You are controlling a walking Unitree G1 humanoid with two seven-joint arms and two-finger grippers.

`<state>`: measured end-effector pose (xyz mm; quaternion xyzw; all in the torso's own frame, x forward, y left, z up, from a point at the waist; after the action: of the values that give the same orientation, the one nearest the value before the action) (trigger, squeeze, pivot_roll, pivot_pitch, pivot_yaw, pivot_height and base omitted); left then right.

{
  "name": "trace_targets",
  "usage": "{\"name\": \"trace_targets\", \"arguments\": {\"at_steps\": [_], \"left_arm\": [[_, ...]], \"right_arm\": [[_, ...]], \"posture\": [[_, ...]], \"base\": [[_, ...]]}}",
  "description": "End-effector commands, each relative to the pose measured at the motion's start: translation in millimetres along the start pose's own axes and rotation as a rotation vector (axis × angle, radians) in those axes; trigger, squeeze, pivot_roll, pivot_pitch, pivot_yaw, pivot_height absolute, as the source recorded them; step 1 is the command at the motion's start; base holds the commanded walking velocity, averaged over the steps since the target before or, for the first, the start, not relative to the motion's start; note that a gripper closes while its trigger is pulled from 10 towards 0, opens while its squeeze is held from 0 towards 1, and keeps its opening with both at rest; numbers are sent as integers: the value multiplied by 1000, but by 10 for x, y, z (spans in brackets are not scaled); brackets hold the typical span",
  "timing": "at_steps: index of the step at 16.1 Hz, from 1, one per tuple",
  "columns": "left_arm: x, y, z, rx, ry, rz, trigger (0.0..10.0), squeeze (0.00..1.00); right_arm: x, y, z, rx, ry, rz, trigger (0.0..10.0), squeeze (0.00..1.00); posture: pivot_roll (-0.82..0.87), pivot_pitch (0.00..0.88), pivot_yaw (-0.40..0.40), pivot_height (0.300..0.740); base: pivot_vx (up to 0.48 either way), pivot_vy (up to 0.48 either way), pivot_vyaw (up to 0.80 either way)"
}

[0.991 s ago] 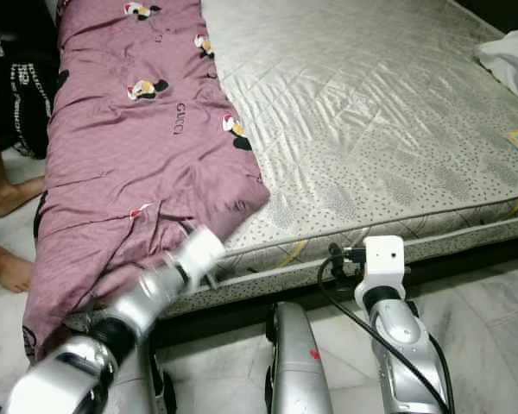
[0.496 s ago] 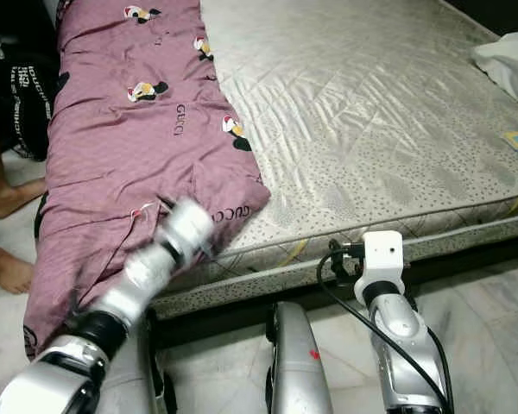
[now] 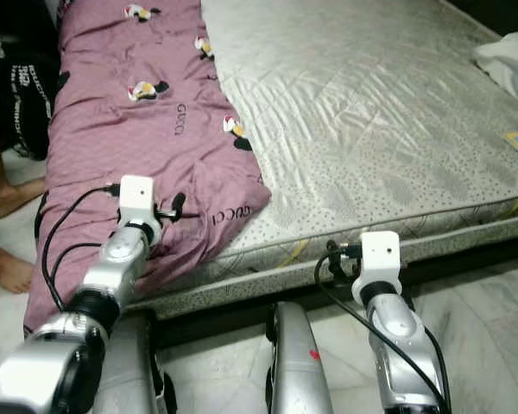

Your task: Clean up the room

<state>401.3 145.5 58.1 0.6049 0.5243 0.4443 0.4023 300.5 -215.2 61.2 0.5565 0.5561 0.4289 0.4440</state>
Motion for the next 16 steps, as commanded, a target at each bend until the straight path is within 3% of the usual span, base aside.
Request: {"name": "trace_targets", "arguments": {"at_steps": [1, 2, 5, 7, 8, 9, 11, 13, 16], "left_arm": [[4, -63, 28, 73, 7, -53, 10000, 0], [5, -64, 42, 94, 11, -80, 10000, 0], [-245, -125, 60, 189, -118, -124, 10000, 0], [-547, -281, -13, 268, -262, -52, 10000, 0], [-638, -420, -71, 332, -289, -59, 10000, 0], [-693, -530, -123, 370, -321, -18, 10000, 0], [-645, -688, -176, 412, -307, 30, 10000, 0], [-697, -715, -199, 405, -341, 75, 10000, 0], [-1071, -741, -307, 372, -515, 235, 10000, 0]], "right_arm": [[-58, -4, -35, 0, -21, -15, 10000, 0], [-61, -6, -40, 1, -23, -16, 10000, 0], [-48, -2, -47, 1, -24, -16, 10000, 0], [-43, 4, -31, 1, -21, -20, 10000, 0], [-44, 12, -23, -1, -22, -21, 10000, 0], [-47, 19, -18, -2, -24, -22, 10000, 0], [-51, 27, -24, -4, -28, -24, 10000, 0], [-83, -15, -67, 3, -41, -22, 10000, 0], [-43, -65, -121, 11, -47, -15, 10000, 0]], "posture": [[-166, 80, -41, 551], [-168, 80, -42, 551], [-174, 80, -42, 551], [-174, 77, -40, 551], [-177, 76, -38, 551], [-178, 77, -37, 551], [-183, 82, -32, 551], [-180, 92, -28, 551], [-179, 106, -11, 551]], "base": [[0, 0, 0], [0, 0, 0], [0, 0, 0], [0, 0, 0], [0, 0, 0], [0, 0, 0], [0, 0, 0], [0, 0, 0], [0, 0, 0]]}}
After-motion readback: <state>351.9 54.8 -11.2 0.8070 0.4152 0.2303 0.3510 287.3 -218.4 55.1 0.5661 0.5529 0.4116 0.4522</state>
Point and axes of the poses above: a point about 5 cm out from each wrist's last joint towards the gripper, its own z axis pointing out of the wrist towards the gripper, its own y axis along the axis of the wrist's last joint, x = y × z, the point moved 5 cm from there along z, pointing out of the wrist towards the gripper, and after that the axes turned 6 degrees about z, right-handed, at the moved point
